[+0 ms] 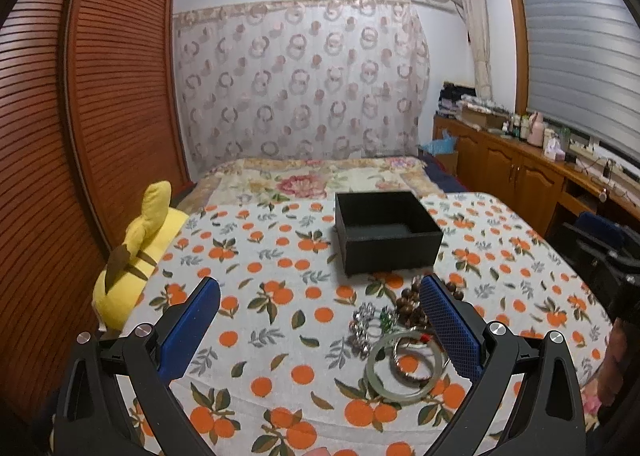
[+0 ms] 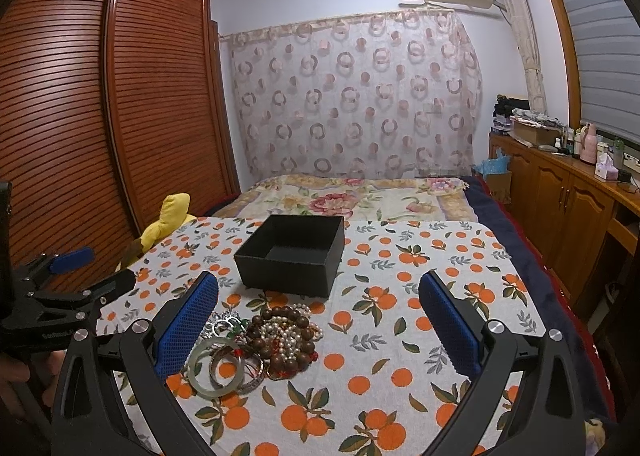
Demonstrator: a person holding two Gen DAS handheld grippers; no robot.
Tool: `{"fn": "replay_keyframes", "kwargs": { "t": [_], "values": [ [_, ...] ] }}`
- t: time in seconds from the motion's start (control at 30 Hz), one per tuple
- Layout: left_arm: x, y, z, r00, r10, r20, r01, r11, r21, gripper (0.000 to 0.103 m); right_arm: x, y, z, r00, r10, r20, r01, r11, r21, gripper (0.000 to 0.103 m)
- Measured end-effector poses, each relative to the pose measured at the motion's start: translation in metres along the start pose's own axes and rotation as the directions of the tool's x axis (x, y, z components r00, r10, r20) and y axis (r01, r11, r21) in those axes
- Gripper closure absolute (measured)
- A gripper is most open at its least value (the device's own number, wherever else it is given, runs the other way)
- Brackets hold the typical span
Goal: Organize jewelry
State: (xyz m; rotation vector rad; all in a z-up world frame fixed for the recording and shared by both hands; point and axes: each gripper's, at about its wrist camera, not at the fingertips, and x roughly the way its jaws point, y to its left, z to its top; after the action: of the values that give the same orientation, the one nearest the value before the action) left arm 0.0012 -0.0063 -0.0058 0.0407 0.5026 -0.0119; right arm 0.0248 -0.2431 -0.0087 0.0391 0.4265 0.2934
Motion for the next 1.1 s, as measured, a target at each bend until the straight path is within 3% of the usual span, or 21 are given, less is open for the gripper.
{"fn": "replay_keyframes", "kwargs": {
  "t": [0.27, 0.4, 0.67, 0.97, 1.1],
  "values": [
    [0.025, 0.007, -0.023, 0.994, -0.069, -0.079, 0.069, 0.998, 0.006, 0.006, 0.004, -0.013, -0.015, 1.000, 0.003, -0.027, -0.004, 1.000, -0.018, 0.002],
    [0.037, 0.001, -0.033, 0.982, -0.129, -0.137, 0.133, 0.991, 0.020, 0.006, 0.009, -0.025, -0.025, 0.999, 0.001, -0.053, -0.002, 1.000, -0.006, 0.002],
    [0.061, -0.021, -0.053, 0.937, -0.251, -0.244, 0.265, 0.964, 0.027, 0.006, 0.019, -0.038, -0.036, 0.991, 0.051, -0.124, -0.052, 0.999, -0.004, 0.002],
    [0.081, -0.043, -0.063, 0.891, -0.316, -0.327, 0.343, 0.939, 0.028, 0.006, 0.029, -0.035, -0.047, 0.977, 0.099, -0.189, -0.106, 0.994, -0.026, 0.002],
    [0.091, -0.045, -0.066, 0.867, -0.339, -0.365, 0.363, 0.932, -0.003, 0.022, 0.033, -0.032, -0.050, 0.970, 0.112, -0.215, -0.123, 0.992, -0.040, 0.002]
  ]
}}
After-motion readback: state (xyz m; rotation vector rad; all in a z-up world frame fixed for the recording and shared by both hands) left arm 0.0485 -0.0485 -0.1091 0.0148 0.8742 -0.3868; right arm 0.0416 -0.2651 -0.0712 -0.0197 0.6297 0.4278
